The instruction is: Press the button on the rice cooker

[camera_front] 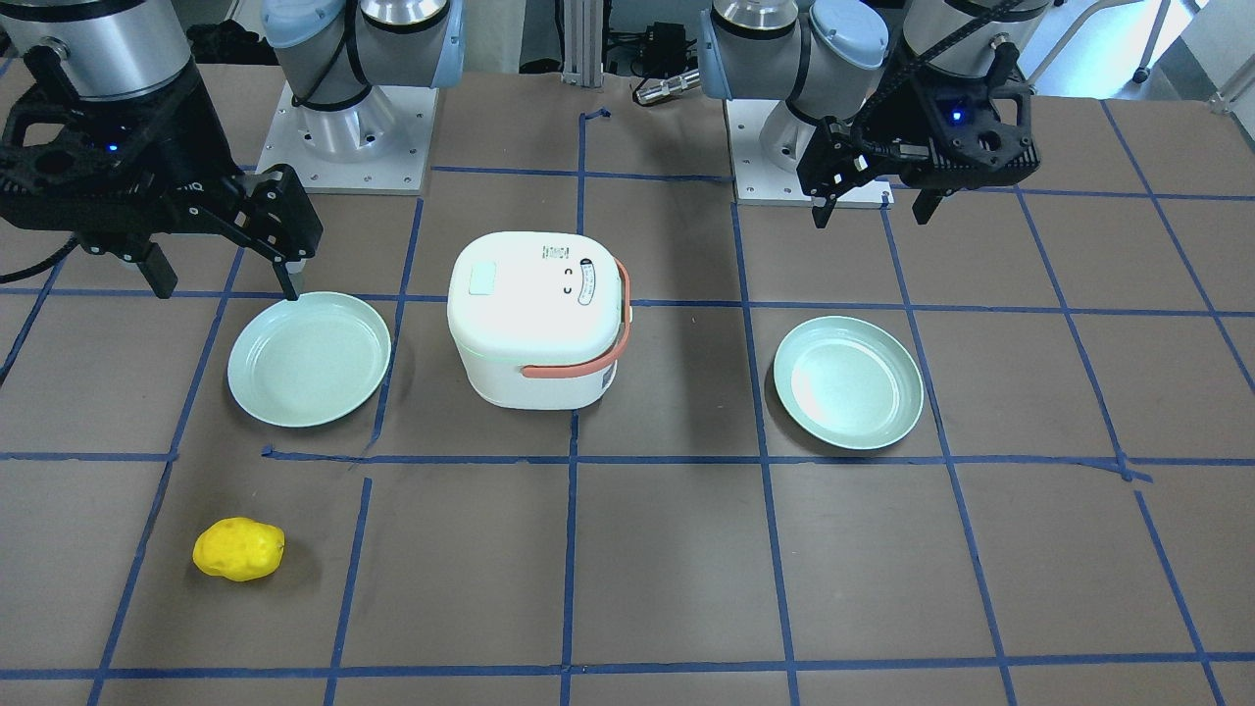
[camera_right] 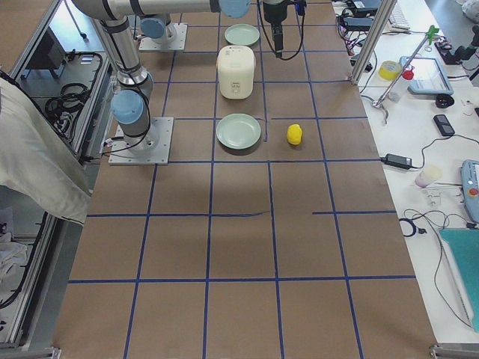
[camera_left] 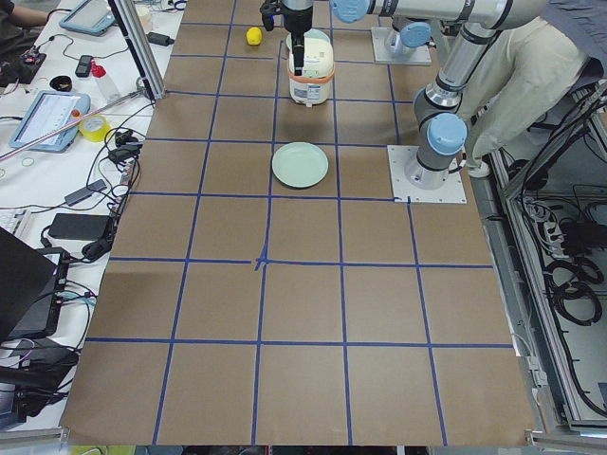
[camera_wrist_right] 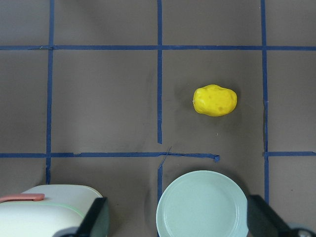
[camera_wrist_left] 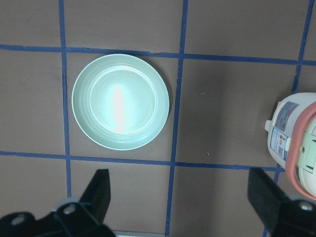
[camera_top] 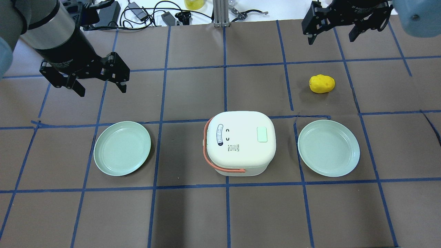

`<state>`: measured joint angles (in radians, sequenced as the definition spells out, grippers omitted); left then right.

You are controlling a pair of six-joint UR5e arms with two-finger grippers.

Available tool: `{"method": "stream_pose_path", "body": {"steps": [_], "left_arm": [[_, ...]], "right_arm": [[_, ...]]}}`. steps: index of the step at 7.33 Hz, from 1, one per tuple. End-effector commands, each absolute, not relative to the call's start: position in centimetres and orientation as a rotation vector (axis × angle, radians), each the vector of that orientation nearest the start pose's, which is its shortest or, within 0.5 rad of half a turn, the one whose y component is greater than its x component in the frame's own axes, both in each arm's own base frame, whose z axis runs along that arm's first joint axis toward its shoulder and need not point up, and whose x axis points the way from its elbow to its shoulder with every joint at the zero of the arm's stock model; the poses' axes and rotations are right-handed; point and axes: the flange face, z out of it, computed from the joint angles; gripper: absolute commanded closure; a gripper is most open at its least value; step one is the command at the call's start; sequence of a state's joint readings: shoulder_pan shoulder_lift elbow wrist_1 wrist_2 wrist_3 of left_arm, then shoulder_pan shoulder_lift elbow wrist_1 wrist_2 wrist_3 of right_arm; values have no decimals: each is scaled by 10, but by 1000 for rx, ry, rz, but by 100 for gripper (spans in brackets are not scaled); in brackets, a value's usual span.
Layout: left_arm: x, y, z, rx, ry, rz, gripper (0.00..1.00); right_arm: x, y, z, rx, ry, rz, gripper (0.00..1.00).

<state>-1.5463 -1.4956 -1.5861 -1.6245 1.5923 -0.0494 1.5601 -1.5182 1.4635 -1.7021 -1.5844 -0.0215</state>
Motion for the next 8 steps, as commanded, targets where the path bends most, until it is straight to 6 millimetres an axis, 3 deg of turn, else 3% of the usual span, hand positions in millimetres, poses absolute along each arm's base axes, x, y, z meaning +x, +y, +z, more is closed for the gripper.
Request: {"method": "stream_pose_path", "body": {"steps": [1,8], "left_arm": [[-120,-463,511,-117,3118,-10,0],[-120,-463,511,-117,3118,-10,0]], "right_arm": [[128,-529,528,-20,3145,-285,0],[127,-531,521,-30,3145,-278,0]]}}
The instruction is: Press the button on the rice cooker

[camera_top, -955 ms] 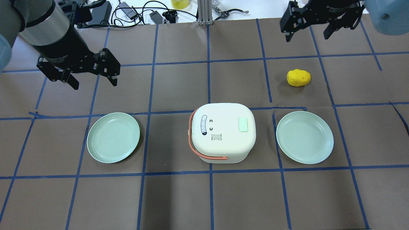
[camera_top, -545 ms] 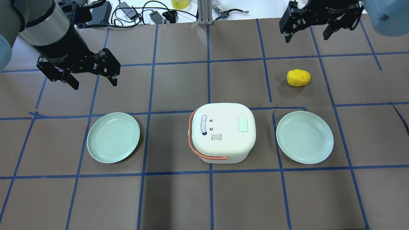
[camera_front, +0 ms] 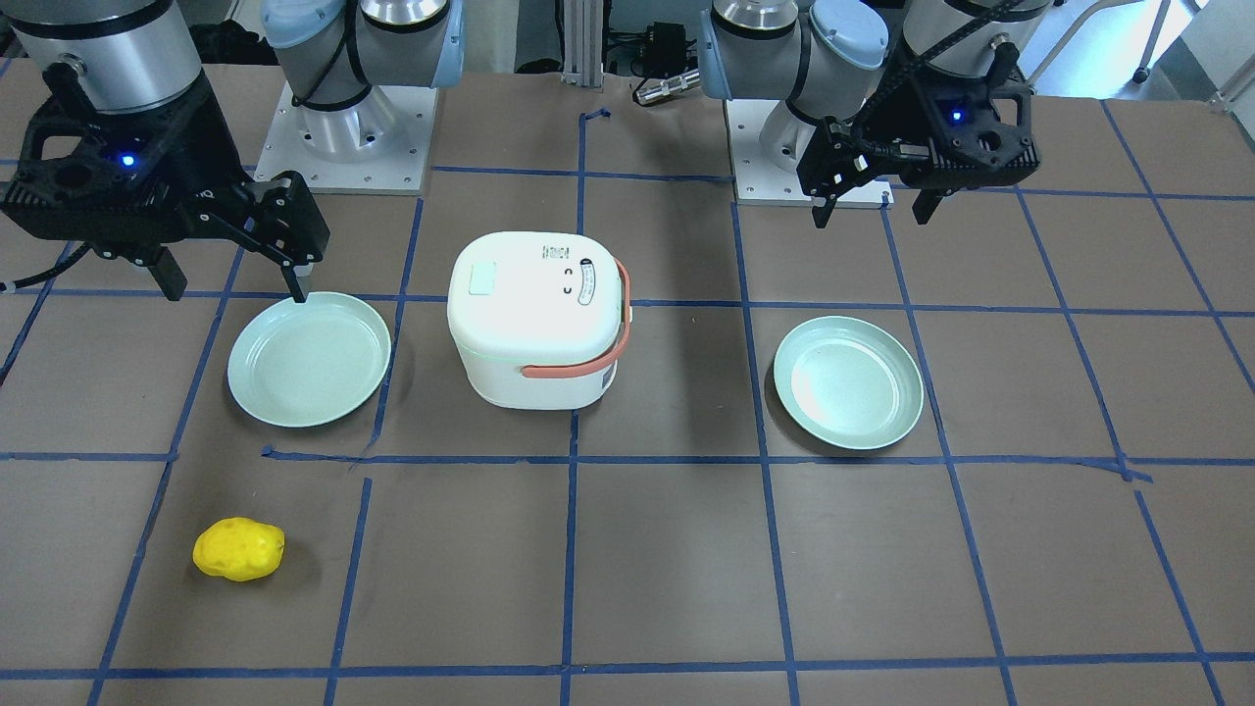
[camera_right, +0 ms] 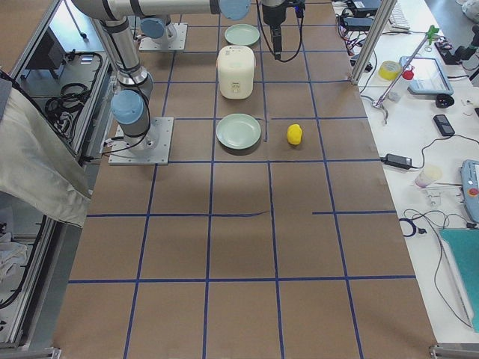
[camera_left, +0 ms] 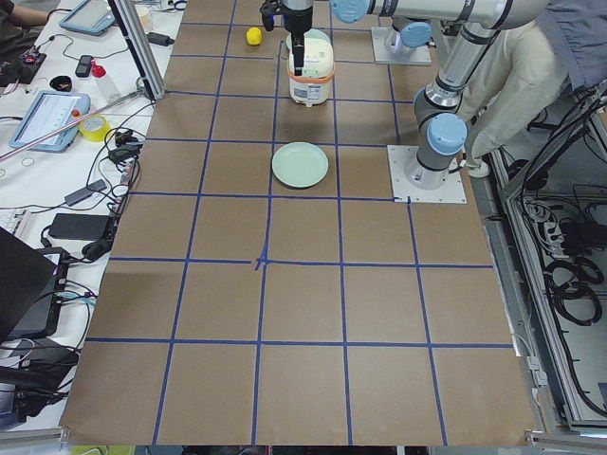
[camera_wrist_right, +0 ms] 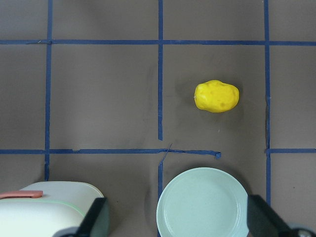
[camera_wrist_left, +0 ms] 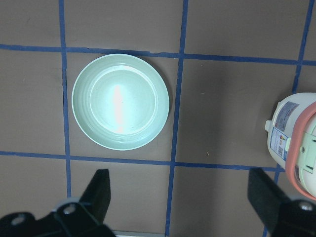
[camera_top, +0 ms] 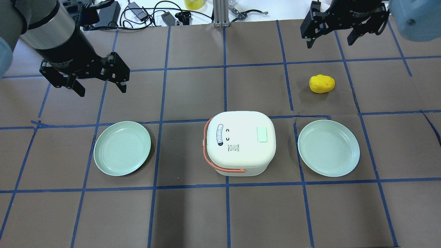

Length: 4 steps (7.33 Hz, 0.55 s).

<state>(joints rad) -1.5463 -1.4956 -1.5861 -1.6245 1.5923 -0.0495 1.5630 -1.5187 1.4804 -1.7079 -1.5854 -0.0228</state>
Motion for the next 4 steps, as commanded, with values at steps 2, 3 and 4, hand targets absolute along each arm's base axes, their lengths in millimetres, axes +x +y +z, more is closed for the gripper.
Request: {"method": "stream_pose_path", "body": {"steps": [2,3,4], "left_arm": [[-120,-463,511,-115,3118,-10,0],[-120,-463,511,-117,3118,-10,0],[-120,-463,511,-115,3118,-10,0]], "right_arm": [[128,-530,522,-32,3144,-280,0],[128,-530,522,-32,3144,-280,0],[129,-530,521,-22,3146,-275,0]]}}
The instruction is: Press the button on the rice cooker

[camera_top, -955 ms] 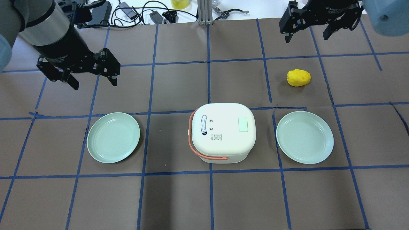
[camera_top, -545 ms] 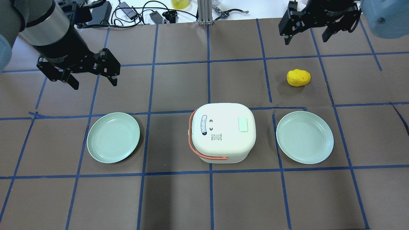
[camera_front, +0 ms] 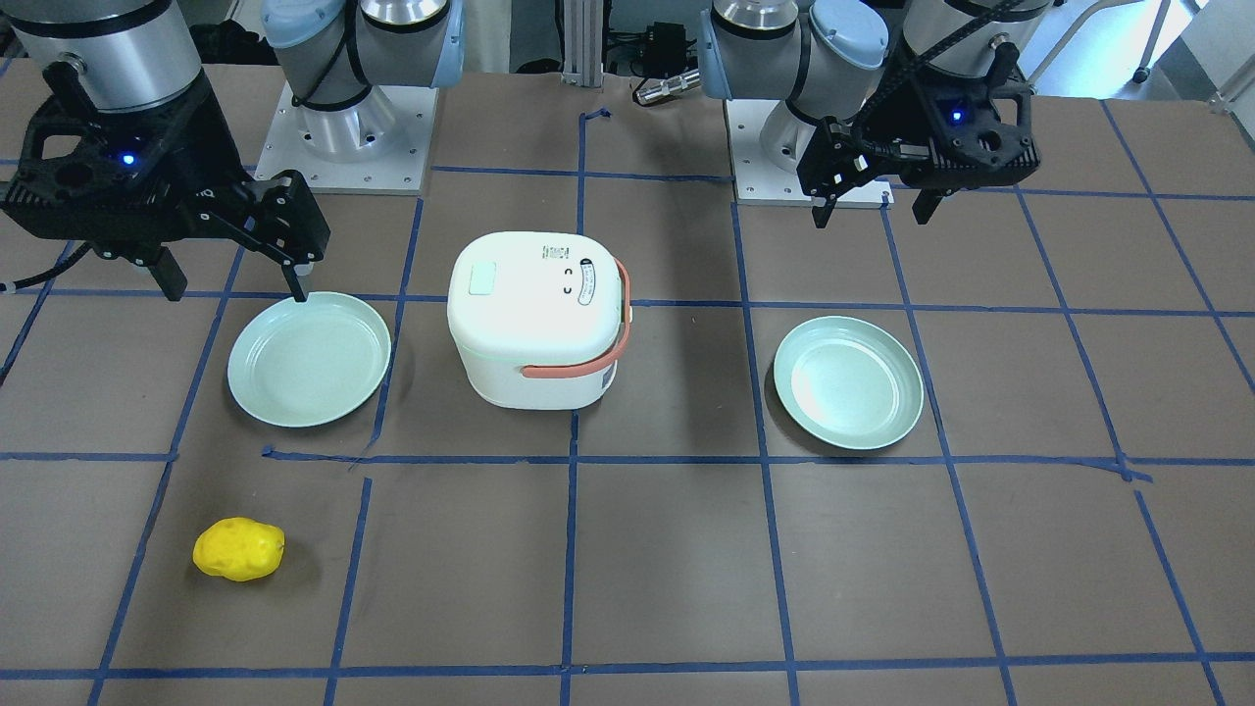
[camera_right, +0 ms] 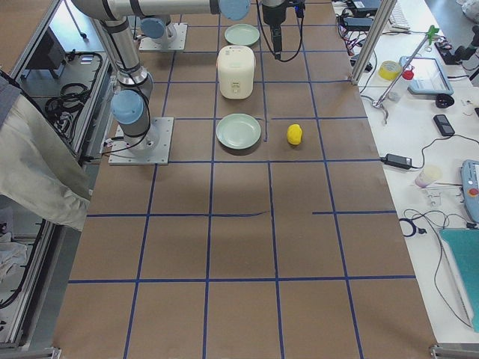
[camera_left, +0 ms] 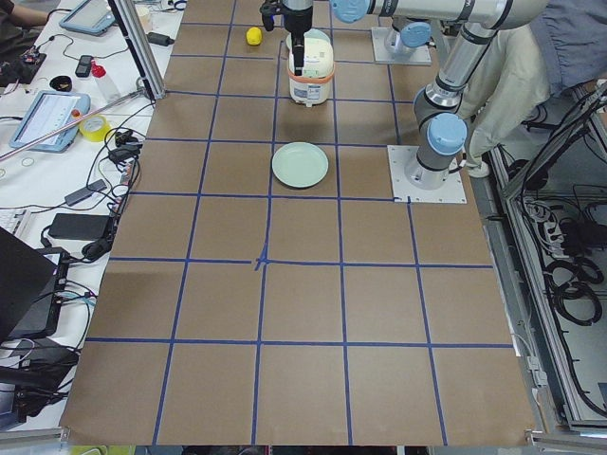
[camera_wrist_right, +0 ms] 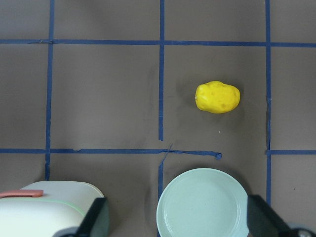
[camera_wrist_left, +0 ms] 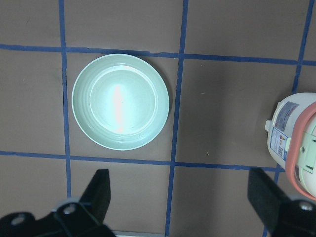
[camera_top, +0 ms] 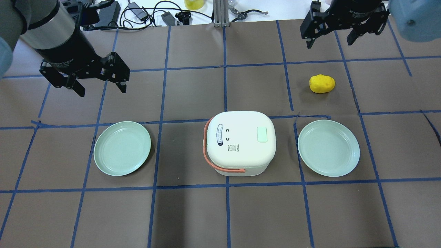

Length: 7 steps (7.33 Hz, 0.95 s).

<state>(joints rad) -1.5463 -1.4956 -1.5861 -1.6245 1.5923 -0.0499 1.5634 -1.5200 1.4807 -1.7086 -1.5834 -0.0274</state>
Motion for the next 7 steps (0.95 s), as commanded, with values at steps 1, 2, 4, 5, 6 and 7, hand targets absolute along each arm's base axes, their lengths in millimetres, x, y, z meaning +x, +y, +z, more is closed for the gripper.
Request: {"method": "stream_pose_path", "body": {"steps": [1,2,4,5,6,7], "left_arm": [[-120,-463,511,-115,3118,-10,0],[-120,-463,511,-115,3118,-10,0],[-120,-463,511,-115,3118,-10,0],[-120,-463,511,-115,3118,-10,0],[-120,-463,511,-117,3118,-10,0],[-120,-463,511,-115,3118,-10,0]], "right_arm": [[133,-524,511,-28,3145,-225,17],[142,-512,496,-10,3130,-169,35],[171,-482,466,-14,3136,-44,79],[185,-471,450,-53,3140,38,91],[199,-461,437,-48,3147,83,97],[213,-447,417,23,3158,144,99]]}}
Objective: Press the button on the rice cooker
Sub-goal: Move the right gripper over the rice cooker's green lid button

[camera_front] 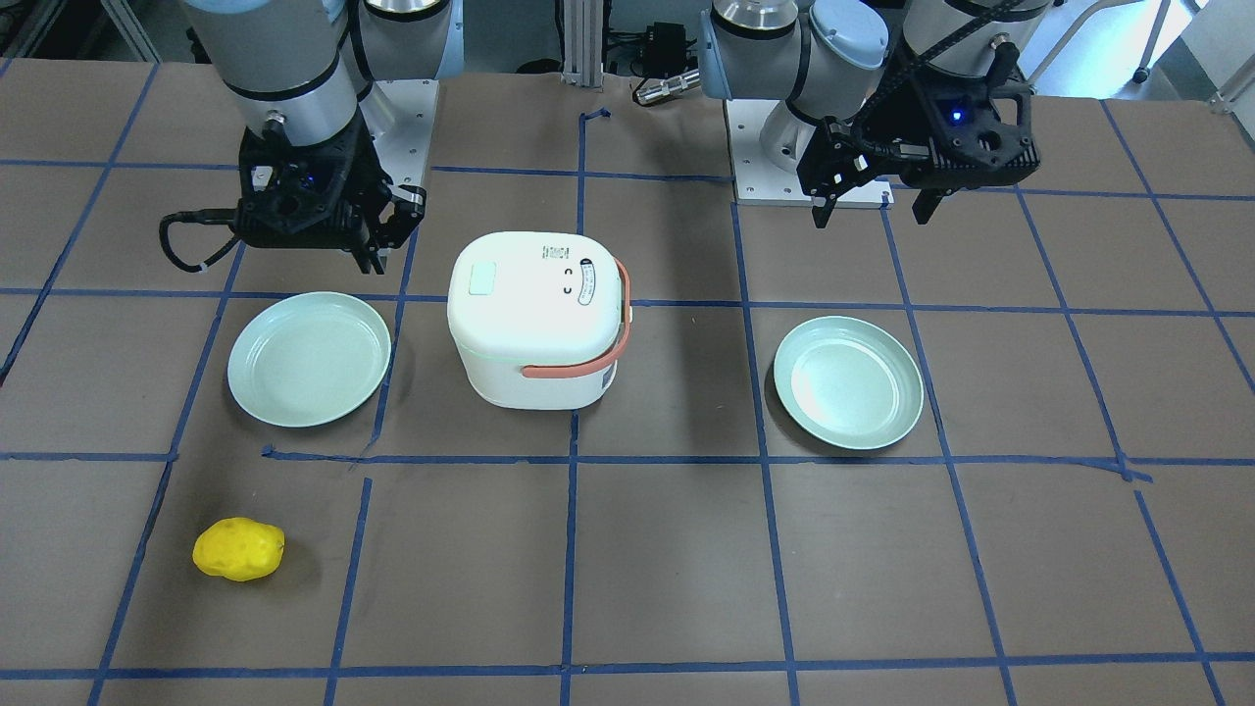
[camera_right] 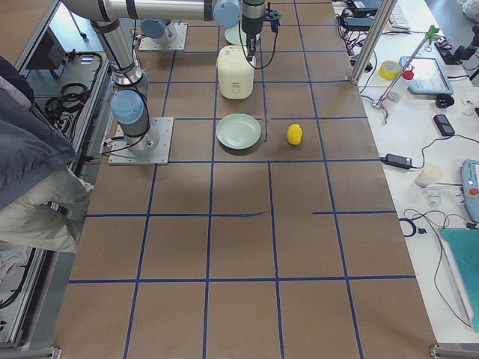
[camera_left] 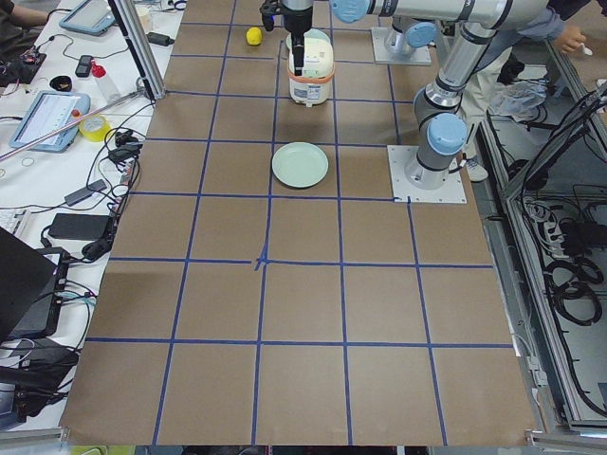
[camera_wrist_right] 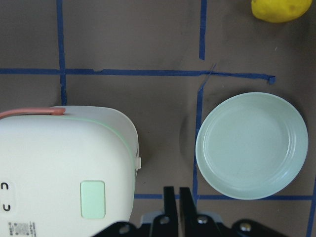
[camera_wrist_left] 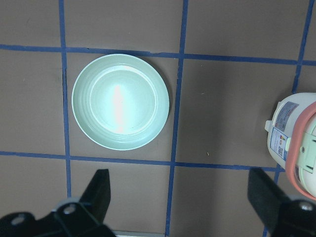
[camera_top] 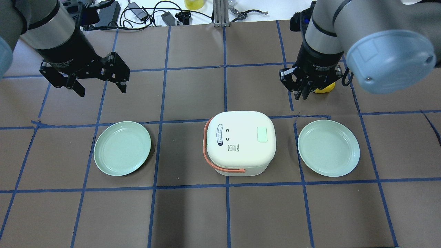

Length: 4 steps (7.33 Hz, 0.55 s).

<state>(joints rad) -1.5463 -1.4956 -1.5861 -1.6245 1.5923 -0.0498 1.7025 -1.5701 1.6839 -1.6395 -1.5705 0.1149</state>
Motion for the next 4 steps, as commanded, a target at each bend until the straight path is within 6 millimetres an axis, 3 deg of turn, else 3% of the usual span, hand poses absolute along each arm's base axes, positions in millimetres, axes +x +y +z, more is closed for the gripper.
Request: {"method": "stream_pose_path", "body": {"steps": [1,4], "left_arm": [[-120,-463,511,-115,3118,-10,0],[-120,-463,511,-117,3118,-10,0]], "right_arm": [[223,-440,405,7,3164,162,100],[247,-425,368,24,3155,75,100]]}}
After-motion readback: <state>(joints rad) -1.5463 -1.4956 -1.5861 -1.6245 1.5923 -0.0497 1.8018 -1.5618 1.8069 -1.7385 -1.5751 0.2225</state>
